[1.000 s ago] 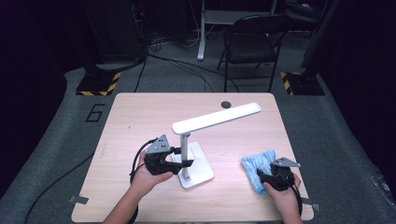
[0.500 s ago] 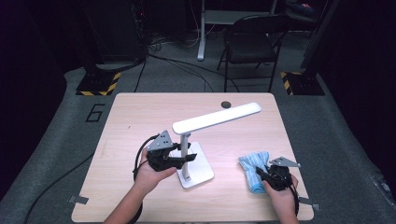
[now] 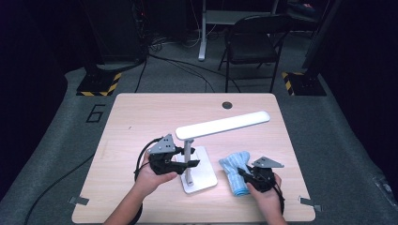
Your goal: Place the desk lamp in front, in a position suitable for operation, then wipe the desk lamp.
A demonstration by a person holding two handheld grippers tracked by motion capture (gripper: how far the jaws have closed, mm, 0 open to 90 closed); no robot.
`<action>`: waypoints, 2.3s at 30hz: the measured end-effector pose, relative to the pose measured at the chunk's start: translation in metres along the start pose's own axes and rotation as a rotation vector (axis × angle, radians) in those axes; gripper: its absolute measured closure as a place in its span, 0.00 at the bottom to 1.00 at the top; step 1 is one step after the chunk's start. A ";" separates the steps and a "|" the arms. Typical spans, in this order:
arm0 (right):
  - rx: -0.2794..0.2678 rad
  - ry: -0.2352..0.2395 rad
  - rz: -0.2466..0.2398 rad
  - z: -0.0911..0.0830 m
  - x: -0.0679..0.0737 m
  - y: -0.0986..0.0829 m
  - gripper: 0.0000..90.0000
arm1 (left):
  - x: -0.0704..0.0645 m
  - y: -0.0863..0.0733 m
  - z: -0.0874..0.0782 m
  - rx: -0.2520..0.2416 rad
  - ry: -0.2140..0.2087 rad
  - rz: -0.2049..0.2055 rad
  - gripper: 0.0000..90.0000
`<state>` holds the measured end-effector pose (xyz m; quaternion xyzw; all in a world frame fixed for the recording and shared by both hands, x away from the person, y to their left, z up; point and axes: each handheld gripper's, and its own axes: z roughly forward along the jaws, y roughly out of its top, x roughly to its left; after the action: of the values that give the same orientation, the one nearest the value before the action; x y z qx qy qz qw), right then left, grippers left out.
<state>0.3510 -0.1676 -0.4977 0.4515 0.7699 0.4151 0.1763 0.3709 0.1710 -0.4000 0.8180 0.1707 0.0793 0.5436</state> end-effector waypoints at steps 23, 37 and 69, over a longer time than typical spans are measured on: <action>0.077 0.187 -0.059 0.054 0.068 0.022 0.51 | 0.000 0.004 -0.003 -0.009 -0.051 -0.032 0.54; 0.020 0.137 -0.157 0.050 0.085 0.022 0.40 | -0.006 0.007 -0.002 -0.016 -0.034 -0.042 0.45; 0.080 0.082 -0.240 0.108 0.074 0.059 0.67 | -0.007 0.004 -0.009 0.003 0.000 0.002 0.57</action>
<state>0.4136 -0.0390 -0.5069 0.3454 0.8409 0.3780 0.1751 0.3626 0.1749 -0.3921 0.8189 0.1701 0.0796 0.5424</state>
